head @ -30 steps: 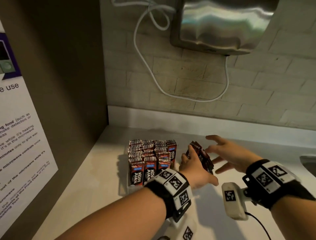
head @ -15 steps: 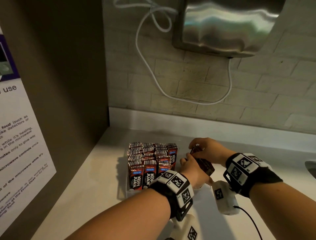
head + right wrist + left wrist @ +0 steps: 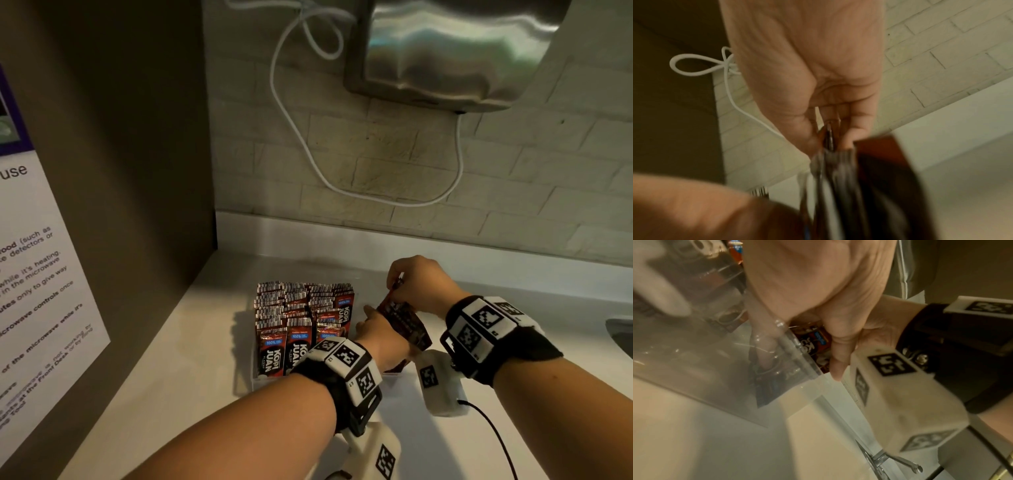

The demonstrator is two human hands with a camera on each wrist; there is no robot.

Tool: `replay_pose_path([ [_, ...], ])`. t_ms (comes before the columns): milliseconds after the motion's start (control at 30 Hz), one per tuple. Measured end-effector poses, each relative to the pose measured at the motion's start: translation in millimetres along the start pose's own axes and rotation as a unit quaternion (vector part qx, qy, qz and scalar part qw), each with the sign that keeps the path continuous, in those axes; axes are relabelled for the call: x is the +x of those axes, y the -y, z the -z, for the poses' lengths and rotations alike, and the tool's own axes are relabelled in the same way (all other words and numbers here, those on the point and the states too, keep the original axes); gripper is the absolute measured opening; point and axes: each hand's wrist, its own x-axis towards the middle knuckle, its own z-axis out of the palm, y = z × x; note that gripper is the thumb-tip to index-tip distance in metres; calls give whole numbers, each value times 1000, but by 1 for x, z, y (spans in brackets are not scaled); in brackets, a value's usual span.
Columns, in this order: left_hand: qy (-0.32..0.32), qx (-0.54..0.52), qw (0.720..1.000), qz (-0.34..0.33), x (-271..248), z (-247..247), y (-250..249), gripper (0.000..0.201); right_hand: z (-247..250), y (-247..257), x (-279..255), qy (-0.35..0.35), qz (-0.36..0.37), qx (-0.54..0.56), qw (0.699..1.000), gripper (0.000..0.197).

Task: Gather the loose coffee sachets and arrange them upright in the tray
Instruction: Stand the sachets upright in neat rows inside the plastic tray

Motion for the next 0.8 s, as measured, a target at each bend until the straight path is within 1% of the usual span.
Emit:
replay_pose_path([
  [133, 15, -27, 999, 8, 0, -1, 2, 132, 21, 0, -6, -28, -23, 57, 998, 21],
  [233, 24, -21, 999, -3, -5, 1, 1, 130, 38, -6, -14, -71, -38, 102, 992, 17],
  [300, 27, -16, 999, -8, -6, 1, 0, 128, 46, -12, -21, -109, -45, 148, 982, 14],
  [367, 30, -3, 999, -12, -5, 0, 0, 121, 52, -17, -26, -144, -54, 185, 971, 13],
  [433, 34, 12, 999, -20, -6, 0, 0, 104, 57, -21, -30, -163, -63, 213, 961, 12],
  [500, 36, 23, 999, -34, -7, -1, 1, 93, 59, -22, -34, -172, -66, 243, 952, 12],
  [667, 37, 51, 996, -61, -8, 2, 1, 85, 64, -21, -43, -180, -65, 279, 941, 14],
  [800, 46, 46, 995, -77, -14, 8, 0, 80, 69, -16, -50, -191, -53, 290, 936, 11],
])
